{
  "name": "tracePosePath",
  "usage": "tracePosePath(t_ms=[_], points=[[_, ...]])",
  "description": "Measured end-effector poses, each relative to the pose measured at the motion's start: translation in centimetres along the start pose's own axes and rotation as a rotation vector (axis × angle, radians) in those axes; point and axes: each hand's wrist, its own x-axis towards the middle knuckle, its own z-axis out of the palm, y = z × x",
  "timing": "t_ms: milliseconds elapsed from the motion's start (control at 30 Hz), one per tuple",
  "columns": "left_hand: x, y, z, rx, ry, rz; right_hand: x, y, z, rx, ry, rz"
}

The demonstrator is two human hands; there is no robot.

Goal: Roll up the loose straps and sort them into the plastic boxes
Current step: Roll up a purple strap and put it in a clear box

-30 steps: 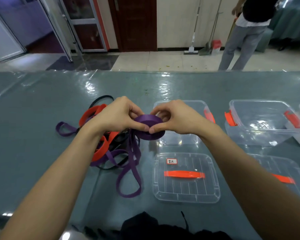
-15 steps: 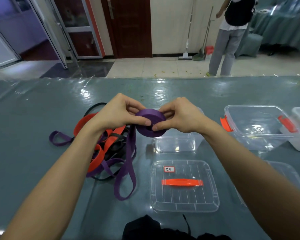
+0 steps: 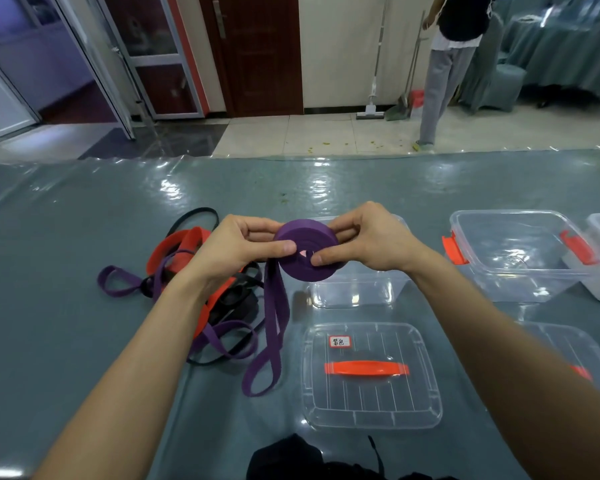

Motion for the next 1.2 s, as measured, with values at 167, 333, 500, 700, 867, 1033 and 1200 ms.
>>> tracePosePath(t_ms=[167,333,500,700,867,1033,1200], points=[[-0.7,-1.4,0.8,-0.069,0.114,0.066,0.2,0.6,0.4,0.272,0.097,0.023],[-0.2,-1.5,1.5,-0.174,0.16,0.131,0.3,1.6,2.5,0.475,0.18,0.031],[-0.5,-0.8,0.2,-0.126,0.116,0.116,0.5,2.1,2.7,0.518,0.181,0.038],[-0.7,-0.4,-0.1,-0.094,0.118,0.17,1.1,1.7,2.8,0.513,0.187,0.019],[-0.6,-0.3,-0.8,-0.092,0.141,0.135,1.2,1.5,3.5,0.579,0.161,0.029],[-0.3,-0.6,-1.4,-0.135,0.11,0.069,1.5,1.4,3.9,0.58,0.171,0.026],[-0.3,-0.8,-1.4,-0.046,0.137,0.105,1.5,1.3,3.7,0.503,0.13,0.052]])
